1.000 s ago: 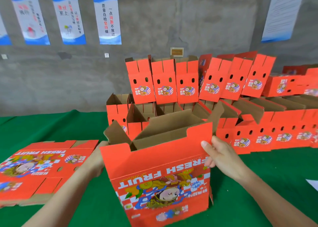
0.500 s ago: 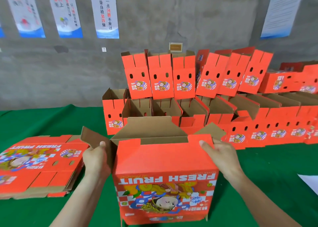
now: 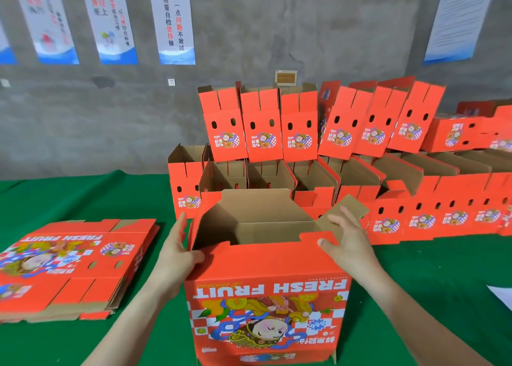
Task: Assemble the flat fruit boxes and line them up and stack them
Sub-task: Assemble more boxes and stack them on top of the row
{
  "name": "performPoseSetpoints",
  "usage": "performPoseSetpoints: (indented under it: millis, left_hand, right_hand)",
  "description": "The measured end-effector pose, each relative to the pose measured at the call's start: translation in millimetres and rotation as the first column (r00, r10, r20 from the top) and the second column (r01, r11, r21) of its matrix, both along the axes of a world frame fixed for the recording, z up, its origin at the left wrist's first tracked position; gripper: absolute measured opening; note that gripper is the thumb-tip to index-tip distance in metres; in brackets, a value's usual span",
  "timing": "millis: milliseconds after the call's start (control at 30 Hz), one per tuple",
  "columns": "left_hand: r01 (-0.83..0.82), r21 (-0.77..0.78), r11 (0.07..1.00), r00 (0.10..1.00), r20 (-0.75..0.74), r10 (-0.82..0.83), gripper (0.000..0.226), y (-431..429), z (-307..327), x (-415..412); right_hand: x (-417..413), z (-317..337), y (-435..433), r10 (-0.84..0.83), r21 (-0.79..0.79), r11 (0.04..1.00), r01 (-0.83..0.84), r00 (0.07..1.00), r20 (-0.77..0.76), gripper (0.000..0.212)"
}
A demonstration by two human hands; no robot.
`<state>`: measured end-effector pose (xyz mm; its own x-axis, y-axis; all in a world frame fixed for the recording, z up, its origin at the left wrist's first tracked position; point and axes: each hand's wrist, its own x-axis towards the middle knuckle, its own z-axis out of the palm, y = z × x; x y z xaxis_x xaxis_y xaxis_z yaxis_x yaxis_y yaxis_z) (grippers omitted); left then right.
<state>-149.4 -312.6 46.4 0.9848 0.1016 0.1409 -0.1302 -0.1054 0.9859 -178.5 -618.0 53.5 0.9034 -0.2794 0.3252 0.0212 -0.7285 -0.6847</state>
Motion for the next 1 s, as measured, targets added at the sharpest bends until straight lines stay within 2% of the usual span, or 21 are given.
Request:
performPoseSetpoints:
  millis: [100,200,267,333,400,467,567,667,700,800,867,933,1000]
  left_hand:
    - [-0.041,0.316,0.948,0.992,0.127,0.001,0.101,1,4,0]
    - [-0.087,0.453,0.887,0.966,0.255,-0.036,0.092,-4,10,-2]
    - [-0.094,0.484,0.87,0.952,0.3,-0.064,0.085,-7,13,-4]
    - [-0.082,0.514,0.854,0.95,0.299,-0.089,0.082,-6,14,-4]
    - [-0.077,0.543,0.836,0.952,0.29,-0.101,0.08,-5,15,-2]
    - [-0.06,0.568,0.821,0.955,0.273,-0.119,0.078,-5,16,0]
    - [-0.023,0.619,0.785,0.954,0.249,-0.168,0.066,-5,16,1]
    - [0.064,0.597,0.8,0.972,0.146,-0.186,0.023,-7,14,4]
    - [0.083,0.608,0.789,0.979,0.098,-0.178,0.017,-6,14,8]
    - [0.101,0.732,0.674,0.986,0.017,-0.166,0.021,-4,16,23]
    - [0.158,0.694,0.702,0.978,-0.012,-0.208,0.04,-5,18,28]
    - [0.222,0.614,0.758,0.972,-0.078,-0.222,0.057,-5,18,30]
    - [0.242,0.601,0.761,0.969,-0.114,-0.218,0.061,-5,16,34]
  right_hand:
    - [2,2,6,-0.074,-0.323,0.943,0.074,0.997,0.012,0.048]
    - [4,10,11,-0.023,-0.626,0.775,0.088,0.994,0.111,0.061]
    - [8,14,13,0.086,-0.704,0.709,-0.036,0.996,0.035,0.076]
    - [13,19,16,0.25,-0.663,0.69,-0.291,0.955,-0.159,0.092]
    - [18,25,19,0.366,-0.505,0.712,-0.488,0.871,-0.327,0.098]
    - [27,29,22,0.394,-0.422,0.729,-0.539,0.834,-0.386,0.094]
    - [40,30,24,0.376,-0.383,0.751,-0.537,0.826,-0.42,0.087]
    - [47,23,28,0.355,-0.363,0.767,-0.529,0.821,-0.447,0.086]
    - [48,19,29,0.359,-0.343,0.775,-0.531,0.816,-0.453,0.086]
    - [47,10,30,0.4,-0.258,0.801,-0.54,0.803,-0.441,0.081]
    - [44,8,28,0.402,-0.256,0.818,-0.516,0.83,-0.387,0.075]
    - [40,8,25,0.356,-0.338,0.827,-0.45,0.883,-0.305,0.071]
    - [34,6,23,0.291,-0.518,0.795,-0.315,0.948,-0.13,0.067]
